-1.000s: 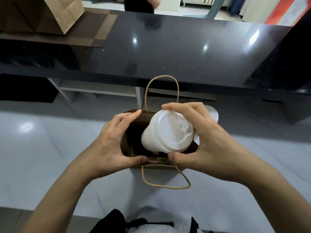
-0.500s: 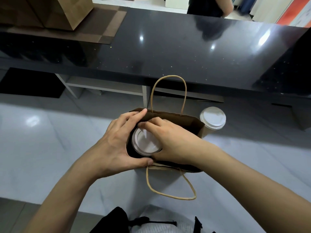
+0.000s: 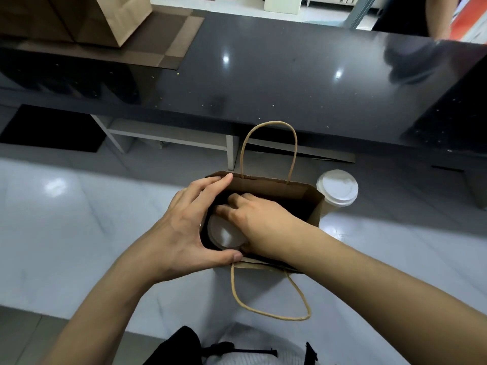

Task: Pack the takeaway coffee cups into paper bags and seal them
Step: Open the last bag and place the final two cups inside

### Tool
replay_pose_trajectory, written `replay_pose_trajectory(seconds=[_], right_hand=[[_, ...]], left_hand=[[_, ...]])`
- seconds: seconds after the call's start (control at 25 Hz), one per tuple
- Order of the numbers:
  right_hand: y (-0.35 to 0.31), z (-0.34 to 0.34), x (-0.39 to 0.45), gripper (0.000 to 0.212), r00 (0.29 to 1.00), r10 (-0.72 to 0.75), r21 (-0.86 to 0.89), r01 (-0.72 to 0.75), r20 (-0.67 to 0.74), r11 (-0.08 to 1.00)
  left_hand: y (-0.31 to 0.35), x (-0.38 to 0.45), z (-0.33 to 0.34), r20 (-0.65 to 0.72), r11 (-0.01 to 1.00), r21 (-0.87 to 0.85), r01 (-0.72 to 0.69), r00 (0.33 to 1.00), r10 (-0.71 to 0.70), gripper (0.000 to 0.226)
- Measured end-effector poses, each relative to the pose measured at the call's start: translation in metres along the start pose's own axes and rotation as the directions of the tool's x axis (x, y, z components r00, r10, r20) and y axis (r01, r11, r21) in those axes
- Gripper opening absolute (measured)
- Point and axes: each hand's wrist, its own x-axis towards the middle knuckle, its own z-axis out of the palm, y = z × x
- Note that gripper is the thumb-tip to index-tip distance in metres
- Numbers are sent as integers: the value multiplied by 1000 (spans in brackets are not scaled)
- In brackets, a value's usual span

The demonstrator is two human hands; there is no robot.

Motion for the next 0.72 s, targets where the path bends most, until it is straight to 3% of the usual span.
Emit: replay_pose_trajectory(seconds=[0.24,0.72], right_hand=[[1,-3,23,100,990,37,-79,-27,134,996],[7,-3,29,83,983,56,13,-59,175,998]], left_hand=[[0,1,0,-3,1000,1,10,1000,-10,117],[3,3,-1,2,1000,-7,28,1000,-28,115]])
